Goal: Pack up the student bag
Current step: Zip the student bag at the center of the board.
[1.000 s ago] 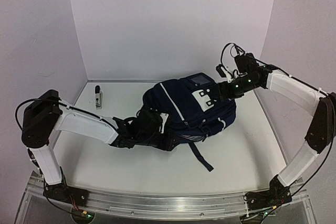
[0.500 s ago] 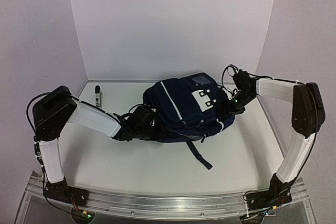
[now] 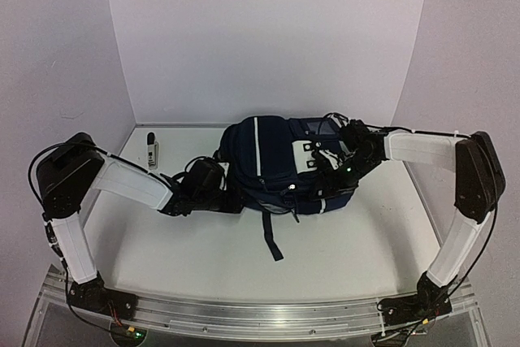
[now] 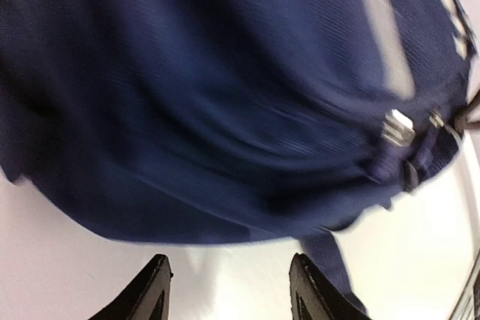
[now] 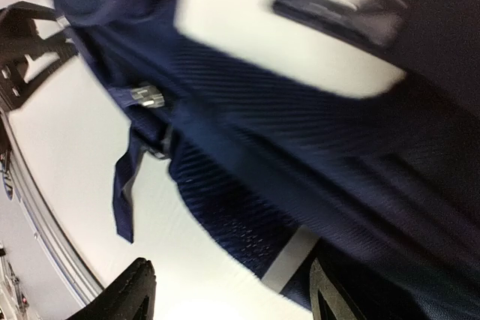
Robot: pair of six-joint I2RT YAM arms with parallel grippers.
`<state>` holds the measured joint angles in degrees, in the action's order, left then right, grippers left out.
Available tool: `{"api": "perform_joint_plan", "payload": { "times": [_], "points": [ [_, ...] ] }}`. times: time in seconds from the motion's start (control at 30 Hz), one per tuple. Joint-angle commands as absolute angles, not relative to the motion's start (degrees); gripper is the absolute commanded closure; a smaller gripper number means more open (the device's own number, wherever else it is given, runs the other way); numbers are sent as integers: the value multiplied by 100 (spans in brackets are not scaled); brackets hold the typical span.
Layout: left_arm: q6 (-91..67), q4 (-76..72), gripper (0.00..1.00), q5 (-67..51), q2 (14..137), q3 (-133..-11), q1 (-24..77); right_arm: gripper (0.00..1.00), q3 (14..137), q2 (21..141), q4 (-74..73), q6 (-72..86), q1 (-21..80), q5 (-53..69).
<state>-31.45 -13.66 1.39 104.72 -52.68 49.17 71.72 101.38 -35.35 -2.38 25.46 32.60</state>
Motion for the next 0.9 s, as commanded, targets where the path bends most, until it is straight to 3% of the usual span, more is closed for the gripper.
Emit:
{"api": "perform_joint_plan", "payload": {
  "times": [0.0, 0.37, 0.57, 0.87],
  "points": [
    [-2499, -1230, 44, 574, 10312, -5656, 5986, 29, 7139, 9572, -3612, -443, 2501, 3086],
    [-3431, -461, 42, 1711, 12051, -7675, 6781, 29, 7119, 9508, -3613, -736, 2496, 2205],
    [-4165, -358, 42, 1968, 12497, -7998, 6838, 29, 7154, 9484, -3620, -739, 2497, 2161],
    [-4594, -221, 52, 2335, 13269, -8687, 6855, 29, 7042, 9497, -3612, -777, 2500, 2175]
  ]
}}
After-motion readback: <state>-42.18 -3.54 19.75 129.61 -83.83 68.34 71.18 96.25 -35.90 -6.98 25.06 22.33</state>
